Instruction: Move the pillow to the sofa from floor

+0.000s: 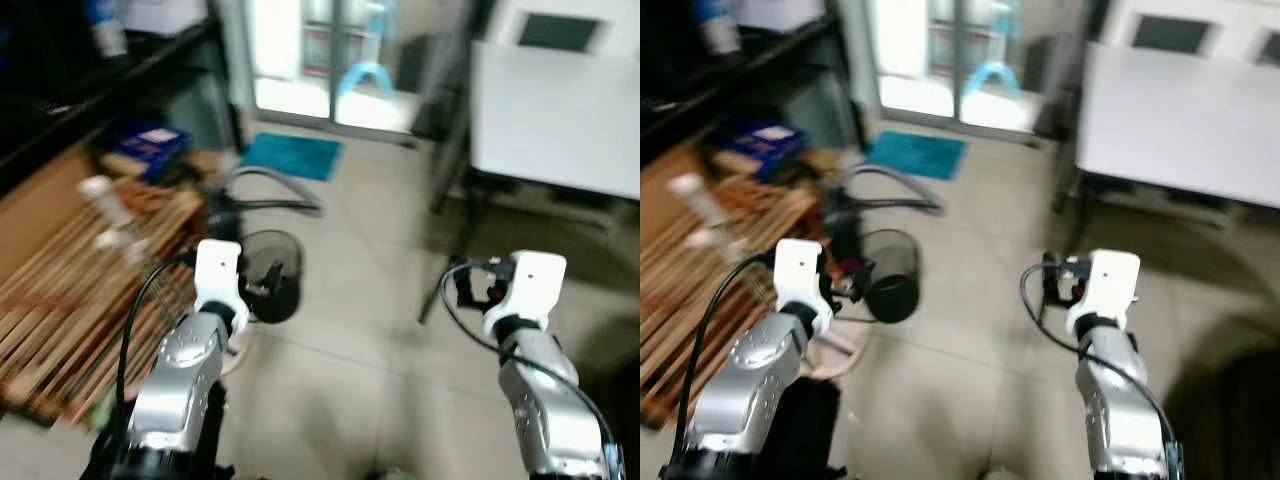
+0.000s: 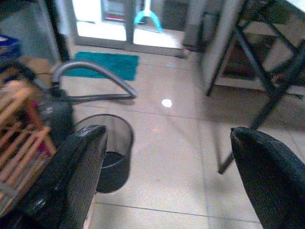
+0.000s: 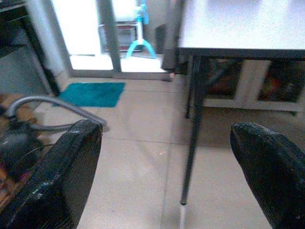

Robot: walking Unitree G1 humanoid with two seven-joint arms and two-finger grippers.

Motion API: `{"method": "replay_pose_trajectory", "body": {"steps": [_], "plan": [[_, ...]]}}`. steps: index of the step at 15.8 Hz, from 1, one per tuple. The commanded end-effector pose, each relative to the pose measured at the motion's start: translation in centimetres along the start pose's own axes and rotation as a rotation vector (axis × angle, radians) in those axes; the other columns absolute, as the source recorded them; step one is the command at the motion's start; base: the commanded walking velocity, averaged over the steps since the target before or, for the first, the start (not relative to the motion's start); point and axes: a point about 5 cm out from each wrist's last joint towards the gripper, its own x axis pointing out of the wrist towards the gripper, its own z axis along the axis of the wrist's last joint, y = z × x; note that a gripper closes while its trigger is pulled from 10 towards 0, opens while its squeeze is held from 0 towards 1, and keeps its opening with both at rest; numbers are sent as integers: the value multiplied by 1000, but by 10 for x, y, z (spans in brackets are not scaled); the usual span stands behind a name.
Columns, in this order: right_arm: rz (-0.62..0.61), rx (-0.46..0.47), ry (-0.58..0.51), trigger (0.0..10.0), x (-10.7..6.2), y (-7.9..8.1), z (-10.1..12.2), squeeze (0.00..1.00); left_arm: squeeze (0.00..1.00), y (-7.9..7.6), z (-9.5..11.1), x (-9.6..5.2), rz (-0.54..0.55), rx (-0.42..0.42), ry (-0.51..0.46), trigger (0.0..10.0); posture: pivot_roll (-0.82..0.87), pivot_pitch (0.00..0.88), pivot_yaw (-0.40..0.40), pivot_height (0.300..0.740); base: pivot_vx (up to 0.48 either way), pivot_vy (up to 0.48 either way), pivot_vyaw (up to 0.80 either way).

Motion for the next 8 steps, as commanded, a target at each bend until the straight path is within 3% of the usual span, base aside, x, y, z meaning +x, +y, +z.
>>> {"method": "replay_pose_trajectory", "body": {"steps": [1, 2, 5, 6, 8], "plan": [[-6, 32, 12, 10000, 0, -4, 2, 0, 0, 0, 0, 0, -25, -6, 38, 10000, -27, 0, 49, 740, 0, 0, -800], [-9, 39, 18, 10000, -2, -3, 1, 0, 0, 1, -1, 0, -24, -11, 48, 10000, -27, 0, 49, 740, 0, 0, -800], [-41, 55, 28, 10000, -7, 0, -3, 0, 0, 8, 7, 3, 32, 173, -29, 10000, -35, 1, 32, 740, 0, 0, -800], [-64, 15, 18, 10000, -6, -4, -2, 0, 0, 8, 9, 3, 65, 247, -81, 10000, -41, 7, 34, 740, 0, 0, -800], [-157, -104, 12, 10000, -14, -17, -7, 0, 0, 3, 3, -4, 45, 246, -86, 10000, -40, 16, 21, 740, 0, 0, -791]]}}
